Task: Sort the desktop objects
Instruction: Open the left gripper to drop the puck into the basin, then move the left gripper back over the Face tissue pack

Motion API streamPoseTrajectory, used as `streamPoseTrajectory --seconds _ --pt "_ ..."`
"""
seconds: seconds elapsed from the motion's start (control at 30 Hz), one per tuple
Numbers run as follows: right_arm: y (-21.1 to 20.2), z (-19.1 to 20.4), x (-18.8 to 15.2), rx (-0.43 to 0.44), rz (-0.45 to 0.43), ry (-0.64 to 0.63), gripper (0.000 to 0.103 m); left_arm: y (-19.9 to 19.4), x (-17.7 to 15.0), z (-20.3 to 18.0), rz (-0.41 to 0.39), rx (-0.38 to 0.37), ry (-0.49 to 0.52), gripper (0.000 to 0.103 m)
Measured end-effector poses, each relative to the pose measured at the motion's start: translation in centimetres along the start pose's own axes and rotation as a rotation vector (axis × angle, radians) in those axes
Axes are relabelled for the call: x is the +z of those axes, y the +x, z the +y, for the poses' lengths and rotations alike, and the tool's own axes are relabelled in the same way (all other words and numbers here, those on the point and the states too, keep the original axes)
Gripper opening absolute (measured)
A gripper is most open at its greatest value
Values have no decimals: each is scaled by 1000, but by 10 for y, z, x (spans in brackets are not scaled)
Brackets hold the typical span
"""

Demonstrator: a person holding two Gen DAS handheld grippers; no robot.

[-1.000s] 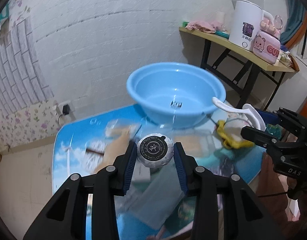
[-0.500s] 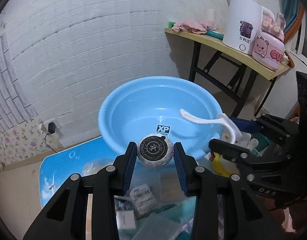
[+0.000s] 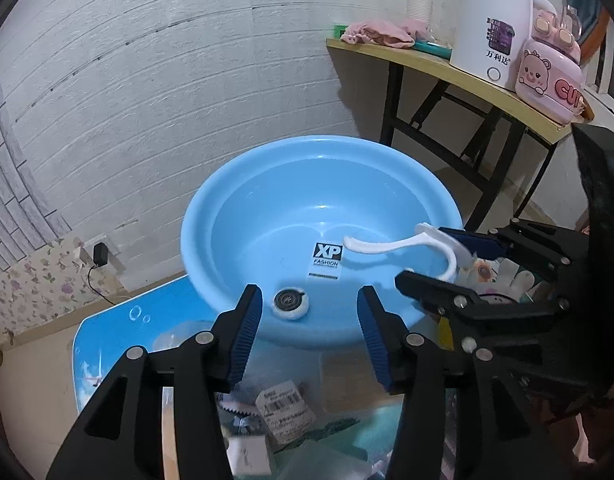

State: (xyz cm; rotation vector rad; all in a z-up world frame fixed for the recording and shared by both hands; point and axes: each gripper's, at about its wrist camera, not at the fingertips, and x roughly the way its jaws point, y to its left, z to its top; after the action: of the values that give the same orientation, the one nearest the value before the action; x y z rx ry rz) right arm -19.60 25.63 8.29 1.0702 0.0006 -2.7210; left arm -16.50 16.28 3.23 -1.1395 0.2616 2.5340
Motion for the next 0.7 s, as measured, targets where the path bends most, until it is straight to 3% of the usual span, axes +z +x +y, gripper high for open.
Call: streamPoseTrajectory --seconds 0.27,0.4,0.7 --pt "-17 10 -8 -9 -2 -6 50 -21 -20 11 -3 38 -48 75" --pt "-24 11 -19 -18 20 14 50 -30 -33 13 4 67 -74 94" --pt "-51 19 -38 -45 3 51 50 -53 -59 11 -6 119 -95 100"
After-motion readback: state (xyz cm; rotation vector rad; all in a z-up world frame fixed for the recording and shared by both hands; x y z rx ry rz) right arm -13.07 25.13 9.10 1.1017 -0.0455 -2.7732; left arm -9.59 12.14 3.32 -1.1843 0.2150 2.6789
